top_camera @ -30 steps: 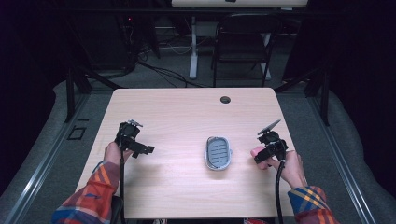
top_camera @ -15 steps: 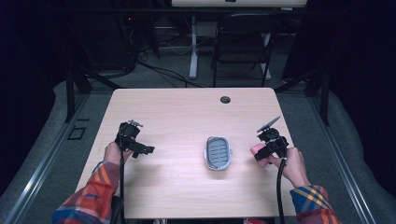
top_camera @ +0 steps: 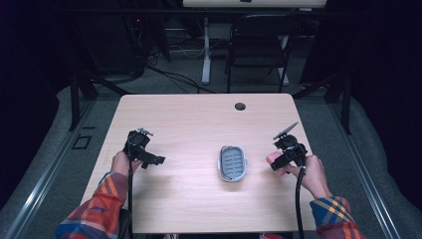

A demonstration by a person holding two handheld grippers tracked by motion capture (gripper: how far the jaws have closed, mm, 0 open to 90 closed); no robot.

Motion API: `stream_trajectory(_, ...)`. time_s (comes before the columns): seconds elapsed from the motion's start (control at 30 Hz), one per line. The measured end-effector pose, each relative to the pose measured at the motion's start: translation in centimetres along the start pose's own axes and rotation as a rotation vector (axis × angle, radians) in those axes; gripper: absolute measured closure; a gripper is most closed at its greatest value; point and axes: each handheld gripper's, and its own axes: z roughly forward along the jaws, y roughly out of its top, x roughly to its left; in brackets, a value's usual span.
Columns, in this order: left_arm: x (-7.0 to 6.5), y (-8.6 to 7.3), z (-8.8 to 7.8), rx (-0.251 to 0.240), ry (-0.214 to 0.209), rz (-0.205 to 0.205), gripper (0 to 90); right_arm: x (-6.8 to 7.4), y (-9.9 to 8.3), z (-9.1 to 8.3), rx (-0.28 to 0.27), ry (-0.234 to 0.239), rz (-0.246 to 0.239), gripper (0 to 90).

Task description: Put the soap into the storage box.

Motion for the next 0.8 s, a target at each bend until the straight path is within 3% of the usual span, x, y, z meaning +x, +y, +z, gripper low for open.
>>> stream_trajectory(0.17, 0.0, 0.0, 0.0, -0.003, -0.001, -0.002, 0.0, 0.2, 0.4, 0.0, -0.018, 0.002, 0.002, 37.2)
stream_trajectory(0.37, 0.0, 0.0, 0.1, -0.001, 0.0, 0.004, 0.0, 0.4, 1.0, -0.5, 0.01, -0.005, -0.034, 37.2)
stream_trajectory(0.47, -0.1, 0.1, 0.1, 0.0, 0.0, 0.006, 0.0, 0.5, 1.0, -0.5, -0.014, -0.006, -0.014, 37.2)
stream_trajectory(0.8, -0.2, 0.2, 0.2, 0.001, -0.002, 0.01, 0.0, 0.3, 1.8, -1.5, -0.002, -0.007, -0.035, 37.2)
